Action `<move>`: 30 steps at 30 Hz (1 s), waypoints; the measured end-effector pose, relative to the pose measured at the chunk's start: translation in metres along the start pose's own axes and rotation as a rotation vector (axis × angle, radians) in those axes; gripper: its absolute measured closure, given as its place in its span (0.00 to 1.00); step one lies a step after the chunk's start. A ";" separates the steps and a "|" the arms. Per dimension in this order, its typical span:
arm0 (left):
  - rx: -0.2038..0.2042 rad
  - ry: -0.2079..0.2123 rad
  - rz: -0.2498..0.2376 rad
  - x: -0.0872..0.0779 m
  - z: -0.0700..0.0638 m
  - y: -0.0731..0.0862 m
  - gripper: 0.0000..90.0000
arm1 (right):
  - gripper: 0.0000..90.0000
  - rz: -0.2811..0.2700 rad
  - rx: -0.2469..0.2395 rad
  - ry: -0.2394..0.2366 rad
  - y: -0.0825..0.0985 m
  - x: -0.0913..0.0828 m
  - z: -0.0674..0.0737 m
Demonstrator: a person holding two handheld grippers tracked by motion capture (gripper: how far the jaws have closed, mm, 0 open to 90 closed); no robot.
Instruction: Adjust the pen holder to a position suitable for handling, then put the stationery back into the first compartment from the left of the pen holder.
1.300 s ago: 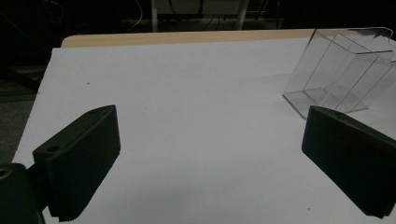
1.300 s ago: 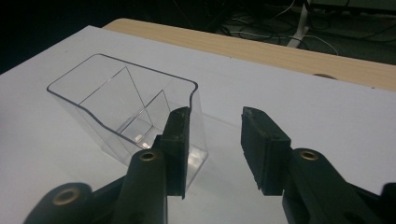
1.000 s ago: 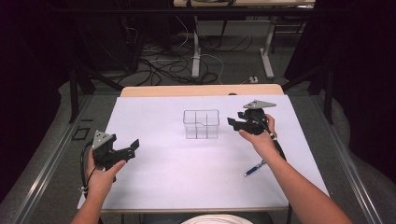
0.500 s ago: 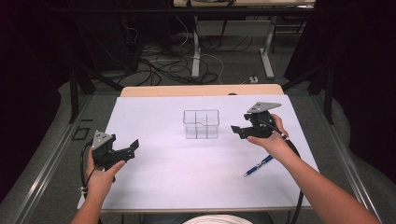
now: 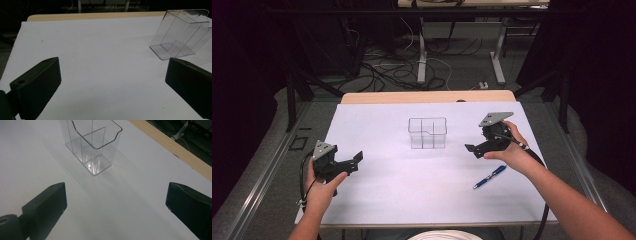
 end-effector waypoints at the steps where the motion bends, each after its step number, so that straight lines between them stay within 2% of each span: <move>1: -0.001 -0.001 -0.002 0.000 0.000 0.000 0.00 | 0.03 0.009 -0.018 -0.002 0.000 -0.001 0.001; 2: -0.001 0.000 -0.001 0.000 0.000 0.000 0.00 | 0.03 0.001 -0.047 0.001 0.000 0.000 0.002; 5: -0.003 0.001 0.001 0.000 0.001 0.001 0.00 | 0.03 0.045 -0.173 0.018 0.001 -0.003 0.003; 8: 0.024 -0.009 0.003 0.000 0.000 0.002 0.00 | 0.07 0.069 -0.293 0.042 0.002 -0.005 0.003; 11: 0.042 -0.010 0.003 -0.001 -0.001 0.002 0.00 | 0.18 0.094 -0.372 0.039 0.002 -0.008 0.005; 17: 0.080 -0.019 0.007 -0.003 -0.002 0.003 0.00 | 0.22 0.130 -0.537 0.023 0.004 -0.010 0.013; 23: 0.086 -0.009 -0.002 -0.003 -0.004 0.002 0.00 | 0.34 0.188 -0.717 -0.062 0.012 -0.009 0.024; 24: 0.086 -0.007 0.000 -0.003 -0.004 0.002 0.00 | 0.35 0.198 -0.725 -0.070 0.014 -0.010 0.026; 26: 0.089 -0.005 0.003 -0.003 -0.004 0.002 0.00 | 0.38 0.187 -0.780 -0.081 0.017 -0.008 0.029; 28: 0.091 -0.004 0.004 -0.003 -0.004 0.003 0.00 | 0.39 0.260 -0.814 -0.115 0.023 -0.010 0.032; 30: 0.093 -0.008 0.005 -0.004 -0.004 0.003 0.00 | 0.42 0.276 -0.829 -0.134 0.028 -0.009 0.035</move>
Point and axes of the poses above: each handheld gripper's, and its own axes: x roughly forward along the jaws, y roughly out of its underside, z roughly to its left, the point moved 5 cm from there along x, roughly forward along the jaws, and after that the axes turned 3 degrees about y, right-handed, at the moved point
